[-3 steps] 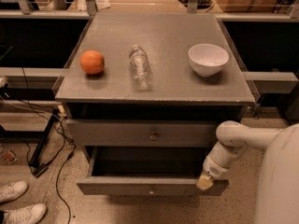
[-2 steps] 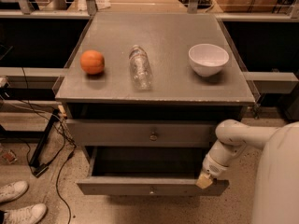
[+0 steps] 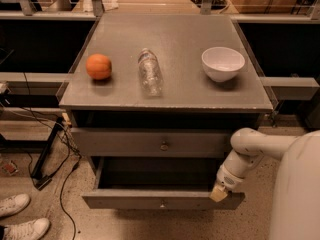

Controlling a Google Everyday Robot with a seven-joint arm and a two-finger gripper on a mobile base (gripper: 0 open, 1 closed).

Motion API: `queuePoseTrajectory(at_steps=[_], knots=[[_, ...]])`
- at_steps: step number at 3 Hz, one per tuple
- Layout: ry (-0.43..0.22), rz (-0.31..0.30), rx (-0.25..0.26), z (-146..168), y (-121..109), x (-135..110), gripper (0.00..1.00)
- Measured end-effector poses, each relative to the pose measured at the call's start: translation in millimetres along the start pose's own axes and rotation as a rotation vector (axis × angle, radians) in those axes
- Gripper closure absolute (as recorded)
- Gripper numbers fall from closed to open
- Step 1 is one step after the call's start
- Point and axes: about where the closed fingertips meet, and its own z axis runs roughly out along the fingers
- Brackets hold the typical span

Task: Open middle drawer

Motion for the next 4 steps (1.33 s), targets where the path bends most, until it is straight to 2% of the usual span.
queuePoseTrajectory(at_steps=[2,3,4], knots=[[0.0,0.0,0.0,0.1,0.0,0.0,0.13],[0.0,0.0,0.0,0.2,0.1,0.0,0.0],[0.0,0.0,0.0,0.1,0.1,0.1,0.0]])
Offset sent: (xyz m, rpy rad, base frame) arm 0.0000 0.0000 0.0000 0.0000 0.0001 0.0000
